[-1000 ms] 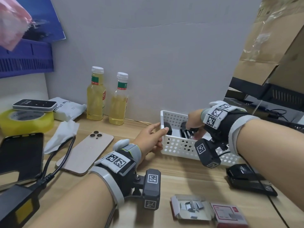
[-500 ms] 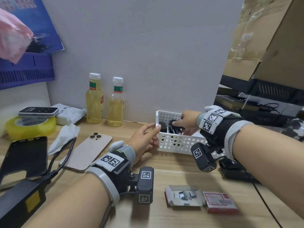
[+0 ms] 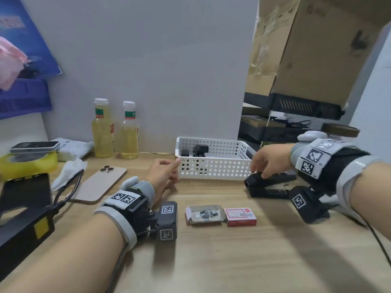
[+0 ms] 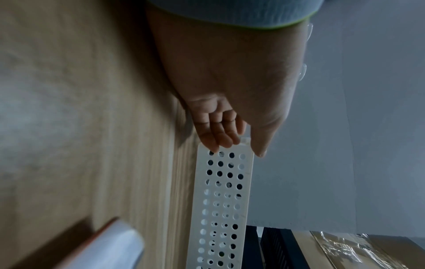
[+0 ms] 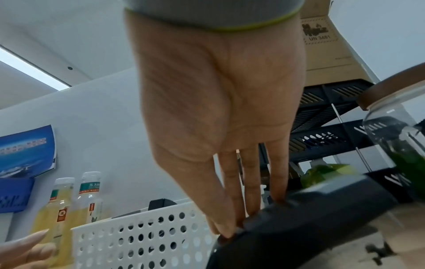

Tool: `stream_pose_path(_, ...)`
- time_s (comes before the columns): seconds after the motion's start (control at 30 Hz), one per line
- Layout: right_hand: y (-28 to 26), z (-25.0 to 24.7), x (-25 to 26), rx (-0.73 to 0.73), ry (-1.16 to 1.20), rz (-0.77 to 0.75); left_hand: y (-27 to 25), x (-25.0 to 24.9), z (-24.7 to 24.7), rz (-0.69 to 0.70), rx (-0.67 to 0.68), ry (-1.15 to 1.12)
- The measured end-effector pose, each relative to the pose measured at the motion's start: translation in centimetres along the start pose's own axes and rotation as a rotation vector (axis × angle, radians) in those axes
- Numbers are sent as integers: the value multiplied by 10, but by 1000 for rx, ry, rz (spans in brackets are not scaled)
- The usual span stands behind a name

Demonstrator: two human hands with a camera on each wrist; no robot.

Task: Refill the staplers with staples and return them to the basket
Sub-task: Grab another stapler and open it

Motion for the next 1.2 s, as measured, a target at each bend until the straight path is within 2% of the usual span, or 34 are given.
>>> stream_pose_path(0.07, 5, 6, 5, -7, -24, 6, -6, 0, 1, -13, 41, 46)
stream_pose_path(0.27, 21, 22, 2, 138, -283, 164, -12, 2, 1, -28, 106, 83)
stream_pose_path(0.37, 22, 20, 16, 84, -291, 102, -12, 1, 5, -26, 163, 146)
stream_pose_path(0.47, 22, 18, 56, -27, -169, -93, -11, 0, 9, 13, 231, 249)
stream_pose_path(0.57, 24, 17, 105, -181, 52, -307, -20, -4, 16, 25, 367, 339)
stream_pose_path(0.63, 24, 14, 116, -248, 211, -366, -26, -11, 20, 41, 401, 455)
stream_pose_path(0.77, 28, 29, 85, -160, 280, -272, -29, -22, 24, 38, 368, 799)
stream_pose_path(0.87, 38, 57, 63, -50, 502, -275, -27, -31, 39, 57, 377, 1055)
stream_pose_path(0.93, 41, 65, 60, -77, 678, -291, -26, -38, 58, 81, 412, 1150)
stream_pose_path(1.03, 42, 70, 63, -143, 817, -301, -25, -43, 83, 112, 439, 1287)
stream_pose_path(1.13, 46, 74, 61, -189, 825, -247, -23, -45, 88, 171, 438, 1260)
stream_pose_path(1.2, 46, 75, 57, -203, 802, -216, -25, -50, 76, 171, 391, 980)
Point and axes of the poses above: each hand's wrist, its own y-axis towards the middle knuckle, its own z-axis out of the palm, x = y × z, the point moved 4 cm from there along y, towards the middle knuckle, and after that the axes turned 6 degrees about x, right-handed, at the moved point
